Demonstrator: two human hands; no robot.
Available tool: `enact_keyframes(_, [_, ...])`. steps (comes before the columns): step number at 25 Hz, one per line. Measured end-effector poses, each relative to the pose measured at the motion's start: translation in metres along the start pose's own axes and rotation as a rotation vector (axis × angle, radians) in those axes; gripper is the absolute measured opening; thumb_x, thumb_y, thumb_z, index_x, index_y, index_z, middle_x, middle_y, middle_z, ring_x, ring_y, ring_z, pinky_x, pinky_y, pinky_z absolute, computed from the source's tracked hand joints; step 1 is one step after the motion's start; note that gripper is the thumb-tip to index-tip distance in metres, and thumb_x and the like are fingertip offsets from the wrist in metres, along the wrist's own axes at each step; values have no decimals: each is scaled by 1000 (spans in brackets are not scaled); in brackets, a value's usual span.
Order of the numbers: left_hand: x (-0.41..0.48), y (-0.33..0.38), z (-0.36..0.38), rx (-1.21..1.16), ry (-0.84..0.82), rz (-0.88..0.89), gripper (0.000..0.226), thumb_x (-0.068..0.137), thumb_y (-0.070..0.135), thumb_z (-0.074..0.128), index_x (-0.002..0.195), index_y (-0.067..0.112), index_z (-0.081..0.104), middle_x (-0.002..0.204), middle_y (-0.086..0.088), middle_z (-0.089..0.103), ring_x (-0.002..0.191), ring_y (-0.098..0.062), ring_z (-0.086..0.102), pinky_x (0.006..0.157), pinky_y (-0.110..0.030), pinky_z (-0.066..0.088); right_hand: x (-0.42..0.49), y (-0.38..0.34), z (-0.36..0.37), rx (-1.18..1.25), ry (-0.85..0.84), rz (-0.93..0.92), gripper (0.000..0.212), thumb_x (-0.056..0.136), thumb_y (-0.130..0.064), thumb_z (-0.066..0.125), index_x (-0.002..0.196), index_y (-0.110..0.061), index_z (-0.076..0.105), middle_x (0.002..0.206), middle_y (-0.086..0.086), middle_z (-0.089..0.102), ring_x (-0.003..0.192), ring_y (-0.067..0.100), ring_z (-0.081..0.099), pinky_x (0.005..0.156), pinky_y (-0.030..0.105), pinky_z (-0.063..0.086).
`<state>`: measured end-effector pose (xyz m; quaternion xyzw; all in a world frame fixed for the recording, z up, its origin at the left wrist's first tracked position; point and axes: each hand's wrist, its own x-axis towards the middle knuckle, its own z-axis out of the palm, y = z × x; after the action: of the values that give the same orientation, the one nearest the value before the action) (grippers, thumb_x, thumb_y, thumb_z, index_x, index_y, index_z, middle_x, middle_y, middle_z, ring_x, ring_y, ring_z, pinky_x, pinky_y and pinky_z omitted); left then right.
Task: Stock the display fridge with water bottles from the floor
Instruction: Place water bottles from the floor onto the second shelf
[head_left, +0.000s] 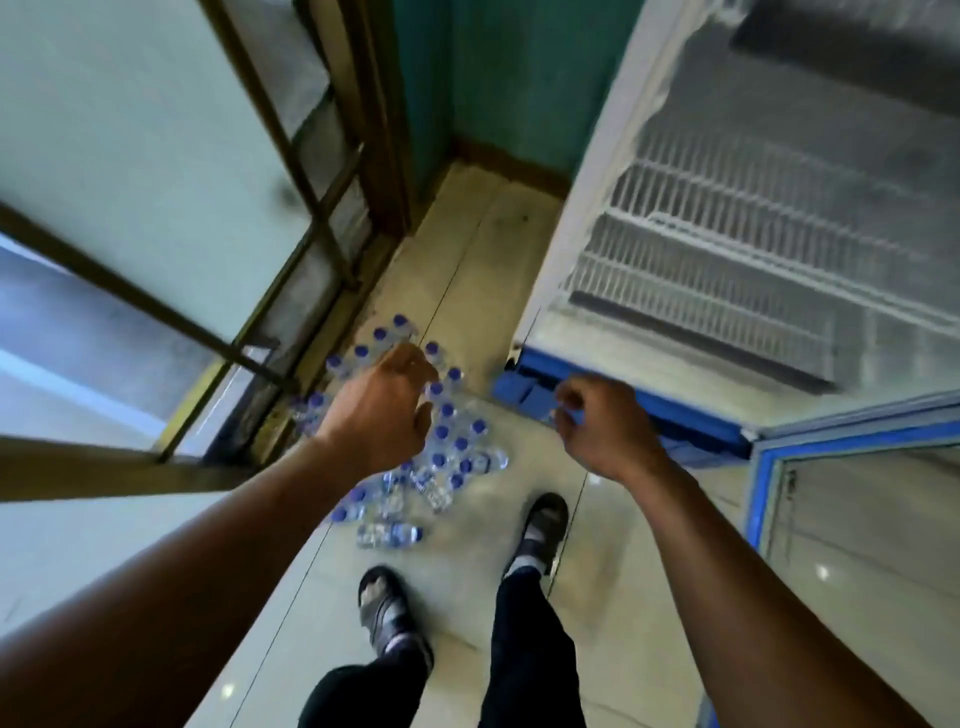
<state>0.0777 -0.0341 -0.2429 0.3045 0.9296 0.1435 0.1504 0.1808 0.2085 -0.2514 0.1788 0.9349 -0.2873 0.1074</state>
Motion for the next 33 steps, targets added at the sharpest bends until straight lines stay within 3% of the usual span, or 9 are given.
enact_keyframes(3, [-38,-56,93,-85,-173,-227,39,84,26,66,123,19,62,129,0,54,103,-25,64,82,-34,53,-11,23,121,28,-238,143,15,85,-19,68,99,-17,67,100,1,69,90,18,65,76,25,50])
enact_keyframes(6, [-59,-91,197,-216,-313,-459,37,80,24,68,116,16,67,116,-8,64,99,-30,65,83,-37,54,-13,64,226,20,-338,262,22,87,-21,67,109,-19,64,108,0,65,99,19,63,78,24,48])
enact_keyframes(10, [-48,-116,345,-347,-382,-626,46,78,25,69,123,18,61,119,-6,64,102,-26,63,86,-32,52,21,135,352,-42,-337,323,33,89,-20,65,120,-20,54,122,3,54,112,23,55,85,31,49])
enact_keyframes(14, [-7,-127,468,-416,-332,-652,69,79,28,74,141,17,45,133,-8,54,121,-26,53,94,-31,44,75,197,439,-91,-264,225,56,86,-18,68,136,-18,43,135,7,45,124,27,47,92,34,46])
enact_keyframes(18, [27,-139,567,-502,-254,-775,84,71,34,82,142,16,40,137,-8,54,126,-26,48,99,-32,41,131,248,508,-151,-183,131,76,80,-15,75,143,-22,33,144,5,35,133,25,39,94,33,46])
enact_keyframes(22, [39,-139,616,-488,-132,-790,88,63,48,86,137,20,46,129,-2,61,118,-25,56,92,-33,46,155,272,542,-211,-184,32,83,76,-14,79,145,-24,34,148,4,35,138,25,34,99,40,49])
enact_keyframes(26, [52,-127,624,-495,18,-871,72,61,56,84,120,23,57,113,1,70,104,-24,64,78,-29,46,152,282,540,-153,-124,-34,75,74,-9,79,138,-20,42,141,4,43,132,25,42,95,40,51])
enact_keyframes(30, [50,-115,610,-495,42,-940,55,70,48,80,113,22,59,105,-5,71,98,-30,65,72,-27,41,137,285,521,12,-130,62,68,78,-13,78,137,-17,44,139,2,46,127,24,49,93,36,49])
enact_keyframes(33, [34,-102,580,-481,63,-879,51,70,47,80,112,25,61,100,-4,72,93,-30,65,69,-26,38,119,273,494,121,-109,119,65,76,-20,82,131,-16,47,130,1,53,116,22,56,91,35,51])
